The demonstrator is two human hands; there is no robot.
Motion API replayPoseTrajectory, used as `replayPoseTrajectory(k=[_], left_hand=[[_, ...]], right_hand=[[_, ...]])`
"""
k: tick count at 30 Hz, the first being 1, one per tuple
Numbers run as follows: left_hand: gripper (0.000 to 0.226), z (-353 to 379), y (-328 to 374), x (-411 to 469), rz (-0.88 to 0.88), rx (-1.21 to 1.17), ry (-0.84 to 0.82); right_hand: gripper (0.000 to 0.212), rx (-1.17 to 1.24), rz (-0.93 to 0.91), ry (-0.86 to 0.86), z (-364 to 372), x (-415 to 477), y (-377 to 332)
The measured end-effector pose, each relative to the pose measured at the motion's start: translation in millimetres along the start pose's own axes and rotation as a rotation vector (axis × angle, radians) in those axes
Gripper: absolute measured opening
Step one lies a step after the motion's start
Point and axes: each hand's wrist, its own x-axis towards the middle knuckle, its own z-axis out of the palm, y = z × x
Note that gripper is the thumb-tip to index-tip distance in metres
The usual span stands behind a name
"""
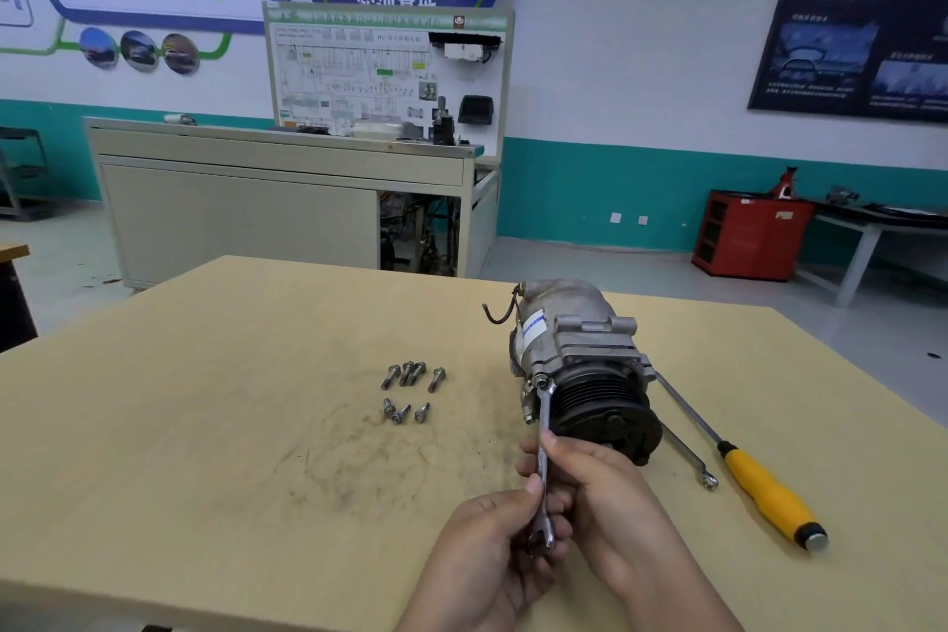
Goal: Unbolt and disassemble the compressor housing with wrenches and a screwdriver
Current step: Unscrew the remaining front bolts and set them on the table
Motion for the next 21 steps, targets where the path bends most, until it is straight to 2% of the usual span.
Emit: replayPoseTrajectory(k=[14,21], left_hand=[[0.052,0.1,-4.6,-1.6,-0.016,0.079,0.072],[0.036,-3.1,-3.6,-0.9,-0.022,0.157,0.106]], right_hand=[[0.019,-0.061,-0.052,-0.009,-6.0,2.3,10.6],[0.016,-0.115,-0.079,0.021,-6.9,6.0,14.7]])
